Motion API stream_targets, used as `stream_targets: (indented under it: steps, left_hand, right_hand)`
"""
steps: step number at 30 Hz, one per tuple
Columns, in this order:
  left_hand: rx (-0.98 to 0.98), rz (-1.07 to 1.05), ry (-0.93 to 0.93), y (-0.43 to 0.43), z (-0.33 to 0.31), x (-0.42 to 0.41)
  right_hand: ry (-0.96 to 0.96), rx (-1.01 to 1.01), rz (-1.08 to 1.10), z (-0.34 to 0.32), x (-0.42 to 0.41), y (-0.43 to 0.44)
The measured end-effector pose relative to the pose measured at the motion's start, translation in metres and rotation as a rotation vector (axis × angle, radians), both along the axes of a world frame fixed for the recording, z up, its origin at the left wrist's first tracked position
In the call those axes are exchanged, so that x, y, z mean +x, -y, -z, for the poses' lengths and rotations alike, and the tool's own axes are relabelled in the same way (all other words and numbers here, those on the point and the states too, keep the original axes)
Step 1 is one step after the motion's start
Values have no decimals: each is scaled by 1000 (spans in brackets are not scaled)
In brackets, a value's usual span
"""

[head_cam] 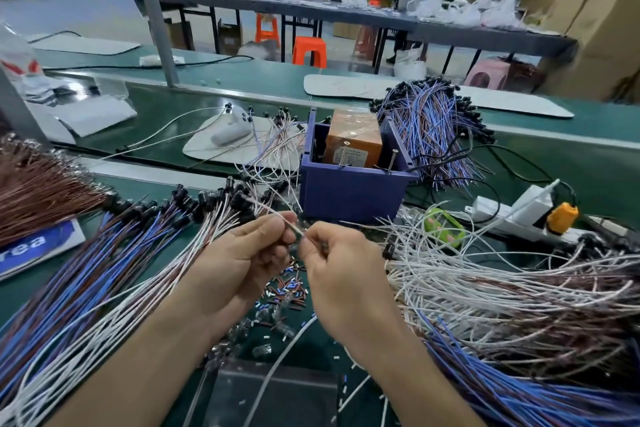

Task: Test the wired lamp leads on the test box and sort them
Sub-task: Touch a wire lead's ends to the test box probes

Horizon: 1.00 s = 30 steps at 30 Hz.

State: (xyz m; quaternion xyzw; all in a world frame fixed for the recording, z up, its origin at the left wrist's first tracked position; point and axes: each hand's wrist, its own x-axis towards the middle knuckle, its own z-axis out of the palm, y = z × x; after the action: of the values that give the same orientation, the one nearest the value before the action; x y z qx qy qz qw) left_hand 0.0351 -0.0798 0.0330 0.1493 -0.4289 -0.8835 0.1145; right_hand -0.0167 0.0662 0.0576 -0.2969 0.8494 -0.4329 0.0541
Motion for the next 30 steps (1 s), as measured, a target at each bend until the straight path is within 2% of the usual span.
stream_targets:
  steps: [4, 6, 8, 10, 14, 17, 20, 24, 30]
  left_hand:
    - [-7, -26, 106, 10, -8, 5]
    - [18, -49, 162, 19, -15, 9]
    - [-36, -73, 202, 23, -24, 9]
    - [-215, -110, 241, 22, -39, 4]
    - [-732, -172, 205, 18, -81, -7]
    - [-1074, -185, 213, 19, -97, -17]
    - [-1284, -204, 258, 12, -100, -34]
    - [-1271, -261, 255, 4, -87, -51]
    - [-1280, -212, 274, 11, -69, -62]
  right_hand:
    - [62, 124, -176, -17, 5, -9]
    - [68, 58, -191, -34, -9, -18]
    - [98, -88, -123, -58, -26, -29]
    - [67, -143, -49, -83, -43, -39]
    - [-166, -113, 13, -126, -68, -60]
    - [-158, -70, 88, -142, -85, -70]
    - [-110, 80, 78, -144, -97, -74]
    - [-251, 272, 57, -132, -112, -76]
    - [-286, 226, 87, -109, -128, -75]
